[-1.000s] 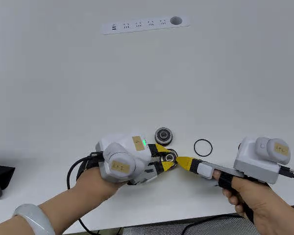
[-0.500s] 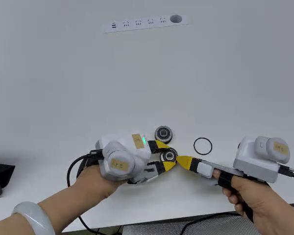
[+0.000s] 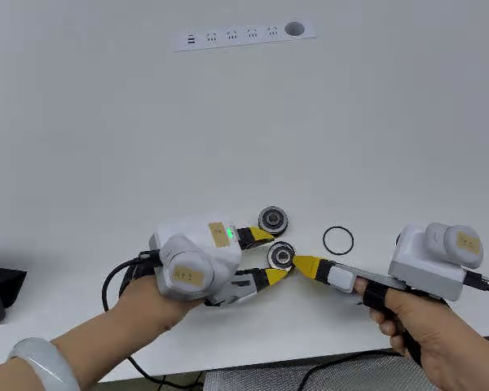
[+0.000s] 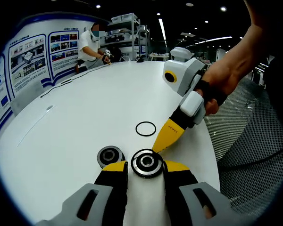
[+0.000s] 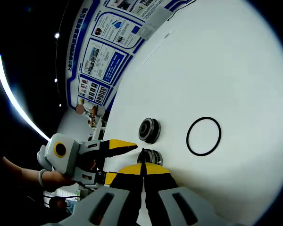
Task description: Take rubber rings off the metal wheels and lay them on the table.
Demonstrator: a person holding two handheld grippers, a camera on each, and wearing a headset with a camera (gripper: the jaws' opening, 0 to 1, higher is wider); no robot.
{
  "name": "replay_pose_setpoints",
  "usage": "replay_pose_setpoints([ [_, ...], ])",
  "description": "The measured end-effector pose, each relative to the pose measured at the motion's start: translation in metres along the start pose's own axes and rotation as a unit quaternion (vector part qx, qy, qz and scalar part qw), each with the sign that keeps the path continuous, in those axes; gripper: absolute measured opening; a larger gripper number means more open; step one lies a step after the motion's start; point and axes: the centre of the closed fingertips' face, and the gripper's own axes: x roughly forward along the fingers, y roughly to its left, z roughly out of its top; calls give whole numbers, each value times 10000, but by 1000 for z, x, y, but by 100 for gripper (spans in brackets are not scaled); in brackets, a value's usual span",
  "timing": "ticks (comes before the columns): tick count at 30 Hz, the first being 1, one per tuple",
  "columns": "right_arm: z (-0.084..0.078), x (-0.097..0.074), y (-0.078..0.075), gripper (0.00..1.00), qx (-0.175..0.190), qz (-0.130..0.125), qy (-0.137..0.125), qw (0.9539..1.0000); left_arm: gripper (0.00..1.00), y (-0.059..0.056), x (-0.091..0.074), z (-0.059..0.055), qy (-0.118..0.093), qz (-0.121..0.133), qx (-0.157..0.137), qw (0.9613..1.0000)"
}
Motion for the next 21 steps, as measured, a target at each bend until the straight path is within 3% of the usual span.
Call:
replay_pose_setpoints([
  [14, 1, -1, 3, 2, 17, 46, -24, 10000, 51, 9, -6, -9, 8, 245, -179, 9995],
  [21, 2, 0, 7, 2, 9, 114, -20, 9999, 56, 14, -11, -12, -16, 354, -261, 9990],
])
